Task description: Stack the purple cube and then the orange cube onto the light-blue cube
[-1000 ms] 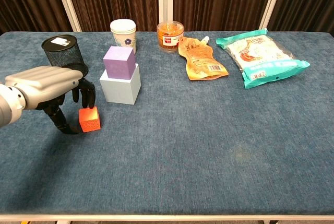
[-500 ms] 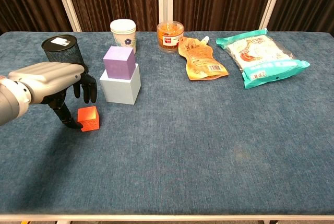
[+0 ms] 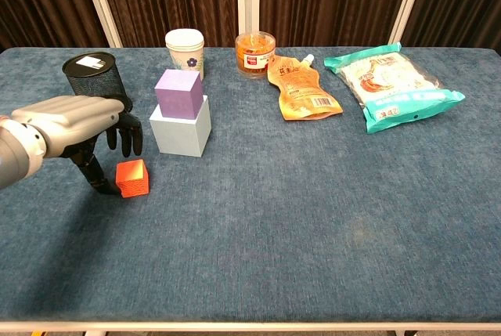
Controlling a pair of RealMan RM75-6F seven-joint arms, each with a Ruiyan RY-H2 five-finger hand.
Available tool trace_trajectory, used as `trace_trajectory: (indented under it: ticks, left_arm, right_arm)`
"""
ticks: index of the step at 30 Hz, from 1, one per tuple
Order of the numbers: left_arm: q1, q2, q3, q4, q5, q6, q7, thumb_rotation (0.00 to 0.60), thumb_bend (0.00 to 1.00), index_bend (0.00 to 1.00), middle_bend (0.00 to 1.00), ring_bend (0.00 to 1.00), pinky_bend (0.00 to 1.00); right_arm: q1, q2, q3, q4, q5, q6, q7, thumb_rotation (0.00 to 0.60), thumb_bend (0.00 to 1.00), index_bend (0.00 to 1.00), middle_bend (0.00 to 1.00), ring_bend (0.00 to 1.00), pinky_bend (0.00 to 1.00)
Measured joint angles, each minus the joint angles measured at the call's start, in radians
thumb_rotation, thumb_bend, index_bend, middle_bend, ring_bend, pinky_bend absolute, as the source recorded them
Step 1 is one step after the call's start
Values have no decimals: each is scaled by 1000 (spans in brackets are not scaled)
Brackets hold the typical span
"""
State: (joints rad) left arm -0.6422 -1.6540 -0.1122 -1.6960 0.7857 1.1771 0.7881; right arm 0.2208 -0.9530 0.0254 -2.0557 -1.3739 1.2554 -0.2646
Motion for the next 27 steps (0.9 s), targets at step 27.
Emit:
trace_trajectory:
  ticks: [27]
  left_arm:
    - [-27,-37,-7,31,-52,8,-18,600,152,596,620,497,527]
  right_arm:
    - [5,-1,1,8,7,-6,8,600,294,0,91,0,0]
